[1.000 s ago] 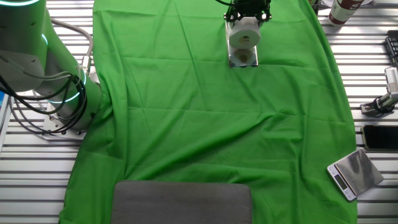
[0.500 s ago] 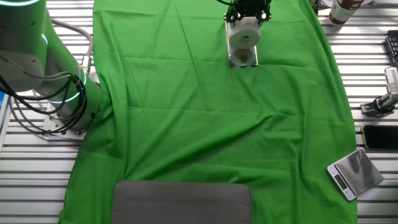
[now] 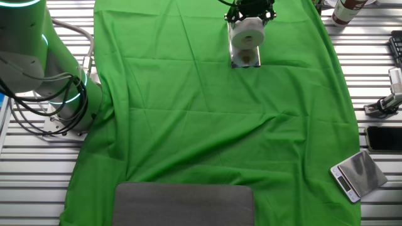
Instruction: Put the toilet paper on its holder
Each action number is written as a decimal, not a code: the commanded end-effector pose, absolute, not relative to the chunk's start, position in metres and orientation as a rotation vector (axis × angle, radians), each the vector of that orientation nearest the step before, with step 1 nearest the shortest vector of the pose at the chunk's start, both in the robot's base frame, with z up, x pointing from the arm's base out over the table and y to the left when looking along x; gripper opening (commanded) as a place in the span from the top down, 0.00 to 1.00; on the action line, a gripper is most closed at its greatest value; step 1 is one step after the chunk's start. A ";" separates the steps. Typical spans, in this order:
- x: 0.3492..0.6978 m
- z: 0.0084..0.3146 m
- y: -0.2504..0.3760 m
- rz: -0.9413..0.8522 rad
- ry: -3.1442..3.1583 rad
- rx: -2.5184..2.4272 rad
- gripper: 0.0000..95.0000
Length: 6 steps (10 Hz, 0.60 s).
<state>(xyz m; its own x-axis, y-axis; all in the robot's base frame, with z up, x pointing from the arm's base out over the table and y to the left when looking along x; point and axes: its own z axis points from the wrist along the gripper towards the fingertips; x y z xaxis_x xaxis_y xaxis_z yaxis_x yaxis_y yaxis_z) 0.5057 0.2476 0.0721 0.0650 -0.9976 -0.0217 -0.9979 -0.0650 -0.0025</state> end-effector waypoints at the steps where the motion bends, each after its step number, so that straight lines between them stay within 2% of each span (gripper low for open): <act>1: 0.506 0.072 0.248 0.021 2.129 -2.288 0.00; 2: 0.506 0.072 0.247 0.021 2.120 -2.294 0.20; 6: 0.508 0.074 0.245 0.018 2.095 -2.314 0.20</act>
